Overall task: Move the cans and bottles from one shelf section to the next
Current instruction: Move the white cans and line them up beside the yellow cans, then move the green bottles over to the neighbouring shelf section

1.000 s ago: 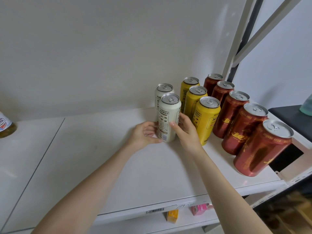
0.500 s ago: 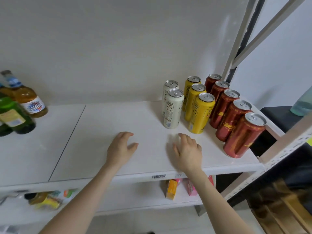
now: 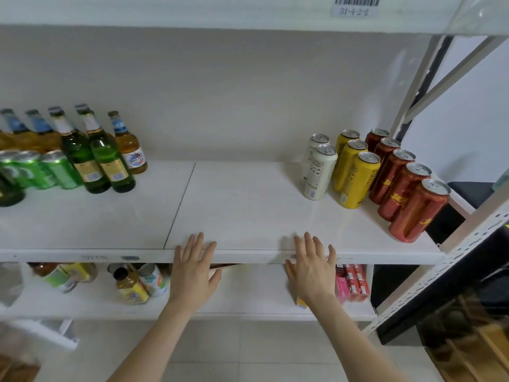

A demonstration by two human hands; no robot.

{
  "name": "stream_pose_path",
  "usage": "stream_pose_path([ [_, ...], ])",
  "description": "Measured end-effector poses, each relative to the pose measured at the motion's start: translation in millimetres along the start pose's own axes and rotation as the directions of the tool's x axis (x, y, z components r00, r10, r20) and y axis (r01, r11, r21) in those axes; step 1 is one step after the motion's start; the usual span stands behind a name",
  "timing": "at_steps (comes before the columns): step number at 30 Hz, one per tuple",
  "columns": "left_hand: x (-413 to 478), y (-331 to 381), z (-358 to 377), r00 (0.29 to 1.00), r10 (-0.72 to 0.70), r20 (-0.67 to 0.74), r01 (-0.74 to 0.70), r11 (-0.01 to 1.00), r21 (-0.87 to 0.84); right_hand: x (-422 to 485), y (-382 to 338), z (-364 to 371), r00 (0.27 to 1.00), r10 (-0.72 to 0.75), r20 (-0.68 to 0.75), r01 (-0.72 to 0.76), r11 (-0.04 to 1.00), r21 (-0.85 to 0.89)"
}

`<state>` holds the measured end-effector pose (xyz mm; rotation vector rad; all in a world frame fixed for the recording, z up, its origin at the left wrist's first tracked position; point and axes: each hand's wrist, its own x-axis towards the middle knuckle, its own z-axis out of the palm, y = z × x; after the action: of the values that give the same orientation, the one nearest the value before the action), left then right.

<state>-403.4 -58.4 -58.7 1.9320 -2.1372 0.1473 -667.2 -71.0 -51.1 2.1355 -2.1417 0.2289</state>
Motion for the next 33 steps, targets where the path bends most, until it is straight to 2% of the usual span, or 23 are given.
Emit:
stream_pose_path([
  [5,-25.5,-59.4,-9.0,0.998,-0.004,0.061,-0.001,0.996,0.094,-19.4,-57.1,-3.0,1.000,-0.008,-0.001,0.008,1.000,0.014],
  [13,-48.2,-185.7,-36.6,0.994,-0.016,0.105,0.003,0.993,0.119,-30.1,-184.6,-6.4,0.999,-0.035,0.028,0.034,0.999,0.018],
  [22,-54.5,-298.2,-59.6,0.990,-0.098,0.098,0.085,0.988,0.128,-17.3,-320.5,-8.1,0.995,-0.093,0.045,0.091,0.994,0.053],
  [33,-27.2,-435.6,-84.9,0.992,-0.105,0.068,0.096,0.988,0.124,21.0,-464.7,2.4,0.993,-0.112,0.022,0.111,0.993,0.031],
])
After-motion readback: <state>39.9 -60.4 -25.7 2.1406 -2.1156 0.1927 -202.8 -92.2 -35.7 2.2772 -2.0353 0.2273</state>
